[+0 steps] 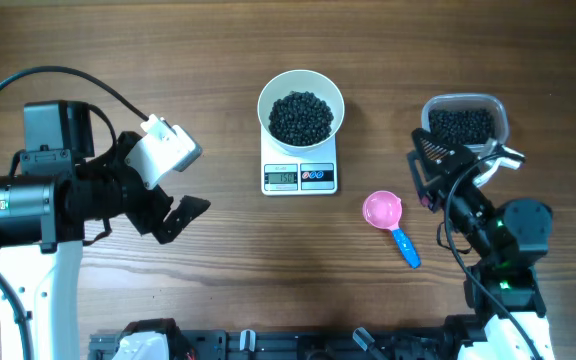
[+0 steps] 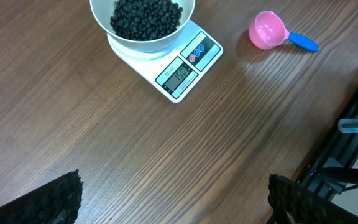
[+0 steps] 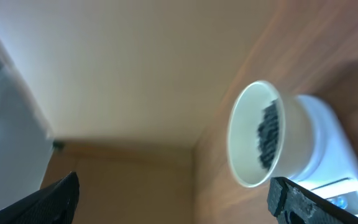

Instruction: Scoop item into bowl and weigh 150g on scale

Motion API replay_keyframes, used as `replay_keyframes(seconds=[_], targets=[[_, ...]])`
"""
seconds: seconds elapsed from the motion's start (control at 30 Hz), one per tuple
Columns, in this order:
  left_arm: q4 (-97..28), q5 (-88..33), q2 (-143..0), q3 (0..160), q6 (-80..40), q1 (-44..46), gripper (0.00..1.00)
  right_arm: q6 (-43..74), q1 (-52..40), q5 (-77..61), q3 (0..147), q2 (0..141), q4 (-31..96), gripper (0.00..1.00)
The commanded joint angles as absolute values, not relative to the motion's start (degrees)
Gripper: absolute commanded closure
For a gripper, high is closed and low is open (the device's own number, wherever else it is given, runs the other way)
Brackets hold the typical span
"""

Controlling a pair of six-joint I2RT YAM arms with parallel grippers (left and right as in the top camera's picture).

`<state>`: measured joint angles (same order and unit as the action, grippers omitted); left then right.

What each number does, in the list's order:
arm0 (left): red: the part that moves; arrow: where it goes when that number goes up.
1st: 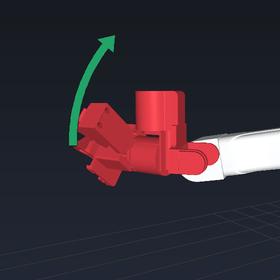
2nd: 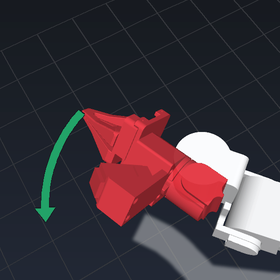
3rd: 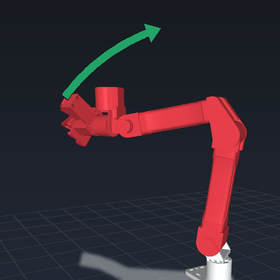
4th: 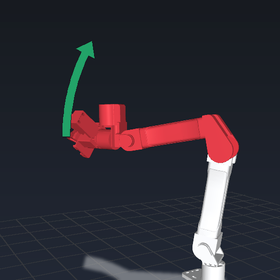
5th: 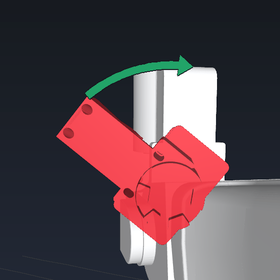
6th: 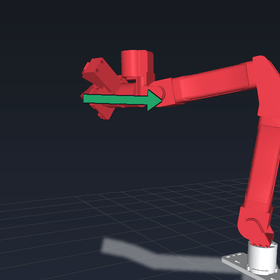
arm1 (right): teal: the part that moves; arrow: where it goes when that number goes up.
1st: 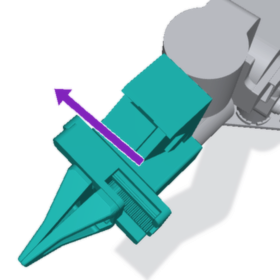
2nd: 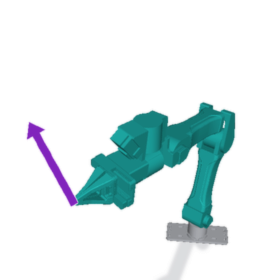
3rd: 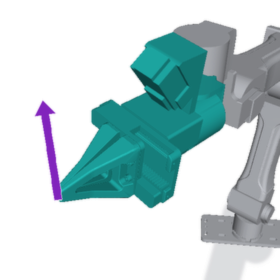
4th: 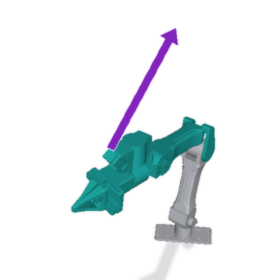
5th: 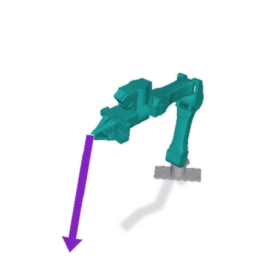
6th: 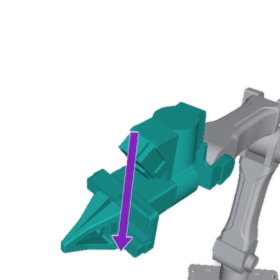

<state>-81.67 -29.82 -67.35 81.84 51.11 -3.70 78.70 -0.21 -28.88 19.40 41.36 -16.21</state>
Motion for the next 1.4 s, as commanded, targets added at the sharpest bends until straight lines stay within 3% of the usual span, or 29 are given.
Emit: replay_keyframes(seconds=[0.0,0.17,0.43,0.7,0.83,1.37], targets=[[-81.7,-29.7,-67.5,81.8,50.5,-3.5,0.0,90.2,-0.1,-22.7,19.5,42.1,-9.4,0.0],[-81.7,-29.8,-67.5,81.8,50.6,-3.5,0.0,107.8,-0.1,-25.8,19.5,44.1,5.5,0.0],[-81.7,-29.8,-67.5,81.8,50.5,-3.5,0.01,71.2,-0.2,-19.9,19.5,42.7,0.2,0.0],[-81.7,-29.7,-67.5,81.8,50.6,-3.5,0.0,44.1,-0.2,-10.2,19.4,27.2,2.2,0.0],[-81.7,-29.8,-67.5,81.8,50.5,-3.5,0.0,43.2,-0.2,-3.3,18.9,21.7,7.2,0.0],[-81.7,-29.8,-67.5,81.8,50.6,-3.5,0.0,30.8,-0.2,-1.1,11.5,7.0,6.7,0.0]])
